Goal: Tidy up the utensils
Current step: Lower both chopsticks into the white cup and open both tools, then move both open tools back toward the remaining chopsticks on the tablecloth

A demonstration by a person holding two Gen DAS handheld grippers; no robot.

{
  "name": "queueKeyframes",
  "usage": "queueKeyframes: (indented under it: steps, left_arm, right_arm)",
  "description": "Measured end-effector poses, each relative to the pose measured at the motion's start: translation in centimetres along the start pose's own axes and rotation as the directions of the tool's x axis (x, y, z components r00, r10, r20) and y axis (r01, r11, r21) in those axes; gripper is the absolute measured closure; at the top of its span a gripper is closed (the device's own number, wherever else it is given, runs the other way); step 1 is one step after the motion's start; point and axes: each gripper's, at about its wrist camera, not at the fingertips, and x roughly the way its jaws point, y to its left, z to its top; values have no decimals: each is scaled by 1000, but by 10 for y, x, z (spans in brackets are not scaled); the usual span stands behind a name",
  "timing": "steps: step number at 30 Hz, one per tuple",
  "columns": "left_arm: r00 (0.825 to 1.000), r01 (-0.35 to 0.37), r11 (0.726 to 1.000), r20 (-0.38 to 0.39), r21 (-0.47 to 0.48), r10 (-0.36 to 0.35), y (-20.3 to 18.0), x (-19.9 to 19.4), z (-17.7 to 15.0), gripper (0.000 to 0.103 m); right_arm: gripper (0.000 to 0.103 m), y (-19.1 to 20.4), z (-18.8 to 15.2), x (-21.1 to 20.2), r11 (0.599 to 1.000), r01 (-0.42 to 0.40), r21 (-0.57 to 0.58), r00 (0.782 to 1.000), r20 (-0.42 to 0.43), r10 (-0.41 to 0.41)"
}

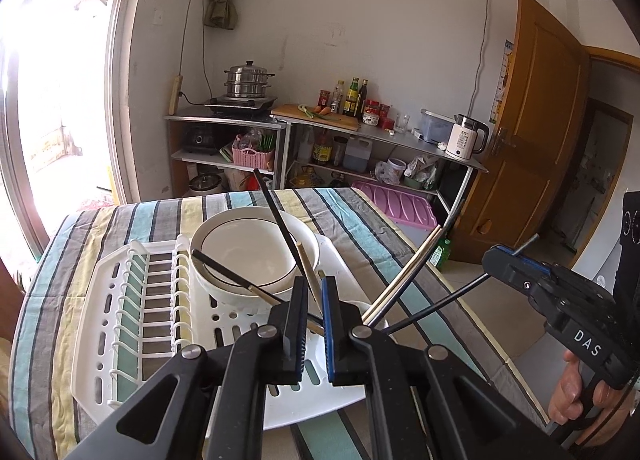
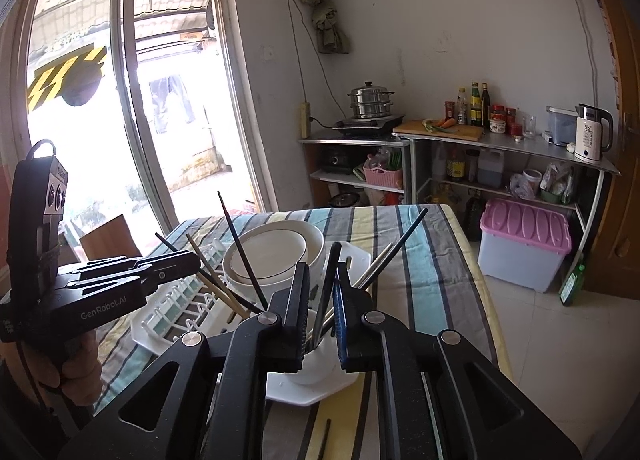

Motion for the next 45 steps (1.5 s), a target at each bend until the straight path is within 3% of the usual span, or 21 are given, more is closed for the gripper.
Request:
queueKeyframes:
  steps: [10, 21, 26, 34, 45]
  left_arm:
    - [998, -2, 1000, 58, -2, 2, 1, -51, -37, 97]
    - [998, -31, 999, 51, 34, 29, -5, -97, -103, 97]
    - [998, -46, 998, 45, 39, 44, -8, -112, -126, 97]
    - [999, -46, 998, 7, 39, 45, -13, -121, -161, 91]
    - [998, -43, 999, -37, 14, 43, -10, -113, -175, 91]
  right_arm:
    - [90, 9, -22, -33, 1000, -6, 5, 1000, 20, 6]
    - [88, 24, -66, -77, 1000, -30, 1, 999, 17, 30]
    - [81, 33, -86, -93, 1000, -26, -11, 1000, 7, 26]
    - [81, 35, -114, -106, 1000, -22, 3, 999, -33, 22]
    - [81, 35, -129, -104, 1000, -8, -5, 998, -64, 7]
